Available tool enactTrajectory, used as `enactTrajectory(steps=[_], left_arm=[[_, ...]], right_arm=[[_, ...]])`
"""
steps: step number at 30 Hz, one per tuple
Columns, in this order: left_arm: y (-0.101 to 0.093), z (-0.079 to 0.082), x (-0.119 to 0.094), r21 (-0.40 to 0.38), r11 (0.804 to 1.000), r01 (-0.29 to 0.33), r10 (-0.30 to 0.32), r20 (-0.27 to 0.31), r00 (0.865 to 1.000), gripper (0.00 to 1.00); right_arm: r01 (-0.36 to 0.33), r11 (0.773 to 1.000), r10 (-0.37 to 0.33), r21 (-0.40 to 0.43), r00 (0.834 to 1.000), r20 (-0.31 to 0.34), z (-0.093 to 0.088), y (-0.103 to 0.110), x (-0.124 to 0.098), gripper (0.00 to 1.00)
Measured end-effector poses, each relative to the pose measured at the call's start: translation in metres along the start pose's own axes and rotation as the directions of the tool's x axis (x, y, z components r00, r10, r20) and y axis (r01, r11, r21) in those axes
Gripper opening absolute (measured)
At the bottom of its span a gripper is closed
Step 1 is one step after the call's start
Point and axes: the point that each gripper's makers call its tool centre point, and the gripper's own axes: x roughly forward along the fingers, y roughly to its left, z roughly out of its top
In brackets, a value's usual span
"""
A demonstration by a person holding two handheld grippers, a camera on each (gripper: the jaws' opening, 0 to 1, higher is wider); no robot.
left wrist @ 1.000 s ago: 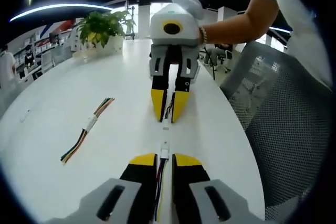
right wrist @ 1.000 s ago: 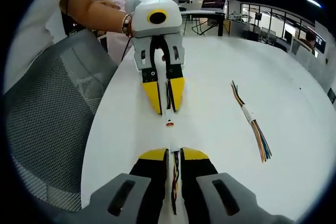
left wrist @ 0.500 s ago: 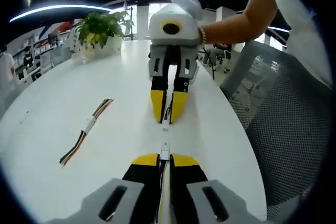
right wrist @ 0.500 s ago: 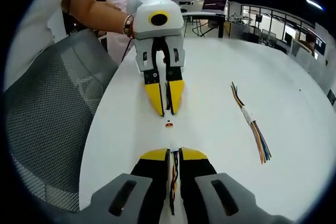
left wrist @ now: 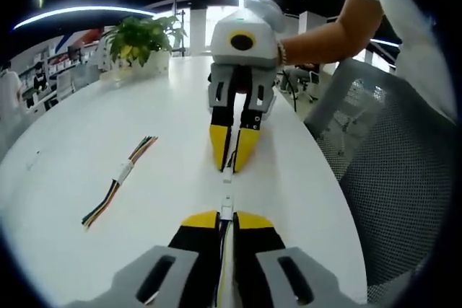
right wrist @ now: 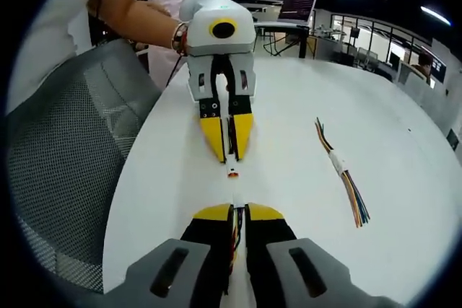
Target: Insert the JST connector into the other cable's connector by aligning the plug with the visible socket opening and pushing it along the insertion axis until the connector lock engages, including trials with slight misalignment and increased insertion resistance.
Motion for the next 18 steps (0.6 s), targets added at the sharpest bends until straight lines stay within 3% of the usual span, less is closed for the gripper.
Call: enactTrajectory(steps=[4, 10, 18], left_arm=[[0.002, 0.005, -0.004, -0.011, 1.0, -0.001, 0.001, 0.01, 1.0, 0.01], [0.008, 0.004, -0.01, 0.026, 1.0, -0.006, 0.007, -0.041, 0.999, 0.01], [0.014, 0.011, -0.013, 0.051, 0.999, -0.012, 0.014, -0.05, 0.999, 0.01]], right_arm=[[0.0, 1.0, 0.0, -0.006, 1.0, -0.004, 0.001, -0.002, -0.002, 0.03], [0.002, 1.0, -0.002, -0.026, 1.0, -0.014, 0.011, -0.006, -0.005, 0.03], [0.007, 0.999, -0.007, -0.042, 1.0, 0.0, 0.023, -0.009, -0.004, 0.03]])
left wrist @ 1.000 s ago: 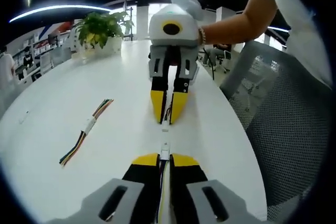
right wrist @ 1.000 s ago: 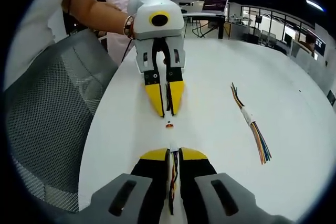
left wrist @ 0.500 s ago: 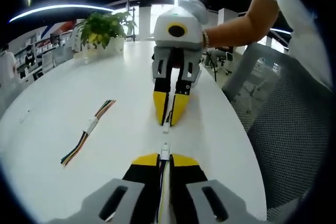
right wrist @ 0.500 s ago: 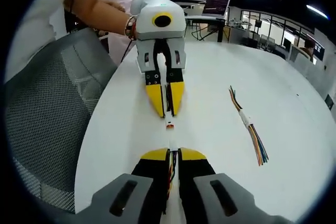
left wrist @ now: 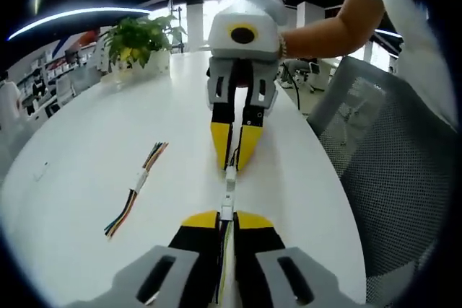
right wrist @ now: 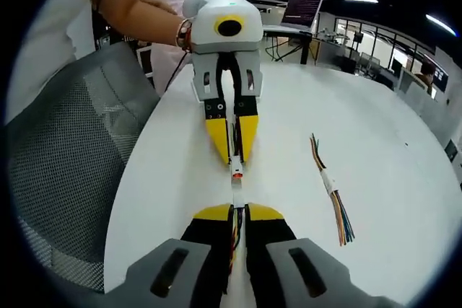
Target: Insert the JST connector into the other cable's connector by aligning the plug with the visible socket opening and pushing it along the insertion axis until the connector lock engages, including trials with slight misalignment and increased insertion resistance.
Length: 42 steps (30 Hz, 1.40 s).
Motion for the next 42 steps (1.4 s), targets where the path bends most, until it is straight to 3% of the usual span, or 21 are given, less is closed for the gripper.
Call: enactTrajectory(steps=[14, 42], left_arm=[[0.001, 0.003, 0.004, 0.018, 1.0, 0.006, -0.006, -0.012, 1.0, 0.0], [-0.001, -0.002, 0.008, 0.036, 0.999, 0.017, -0.015, -0.044, 0.999, 0.01]], right_arm=[[-0.004, 1.0, 0.003, -0.014, 1.0, -0.002, 0.007, -0.003, 0.006, 0.03], [-0.015, 1.0, 0.014, -0.019, 0.999, -0.029, 0.002, -0.001, 0.012, 0.03]])
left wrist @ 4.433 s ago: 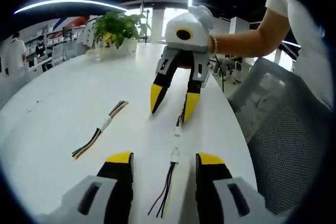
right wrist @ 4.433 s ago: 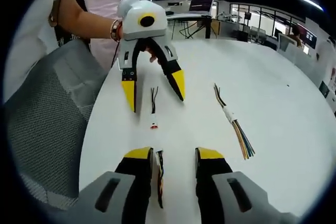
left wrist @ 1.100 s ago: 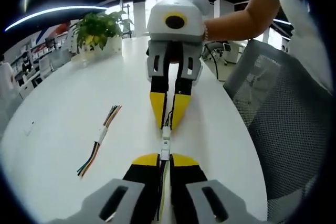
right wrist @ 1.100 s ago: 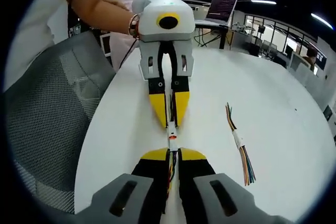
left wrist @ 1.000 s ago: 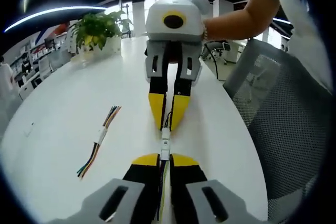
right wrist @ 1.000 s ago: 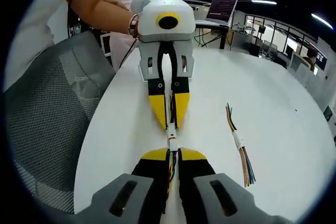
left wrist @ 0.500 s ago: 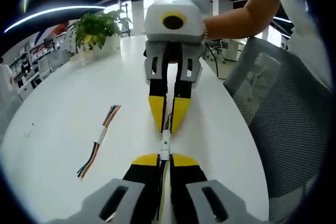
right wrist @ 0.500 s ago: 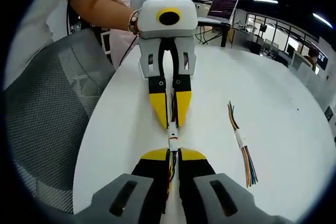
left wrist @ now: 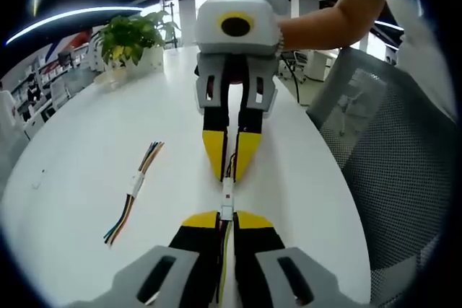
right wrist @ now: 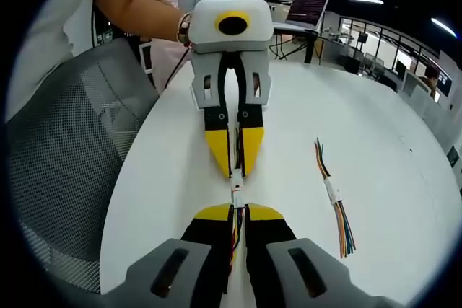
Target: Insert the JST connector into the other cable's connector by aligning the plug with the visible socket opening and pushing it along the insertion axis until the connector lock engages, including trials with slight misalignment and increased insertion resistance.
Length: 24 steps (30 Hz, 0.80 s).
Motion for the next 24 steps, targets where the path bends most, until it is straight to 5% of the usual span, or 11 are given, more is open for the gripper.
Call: enactTrajectory(steps=[24], left_arm=[[0.0008, -0.0019, -0.0013, 0.003, 1.0, -0.007, 0.007, -0.018, 1.0, 0.01]], right_arm=[[-0.001, 1.0, 0.001, -0.019, 1.0, -0.022, 0.0025, -0.0017, 0.0016, 0.03]])
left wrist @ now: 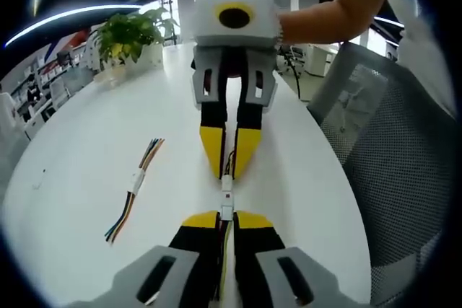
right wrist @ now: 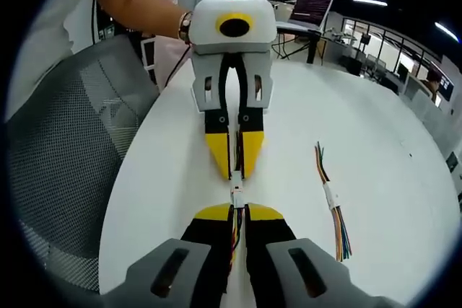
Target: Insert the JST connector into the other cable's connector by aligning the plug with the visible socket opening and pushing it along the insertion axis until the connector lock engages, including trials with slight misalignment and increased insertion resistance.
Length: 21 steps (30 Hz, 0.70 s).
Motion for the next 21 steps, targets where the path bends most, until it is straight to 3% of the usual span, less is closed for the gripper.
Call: enactTrajectory(steps=[21], left_arm=[[0.0014, -0.0015, 0.0005, 0.007, 1.0, -0.01, 0.01, -0.011, 1.0, 0.01]], right_arm=[[0.001, 1.0, -0.001, 0.01, 1.0, 0.0, 0.0013, -0.0004, 0.0016, 0.03]])
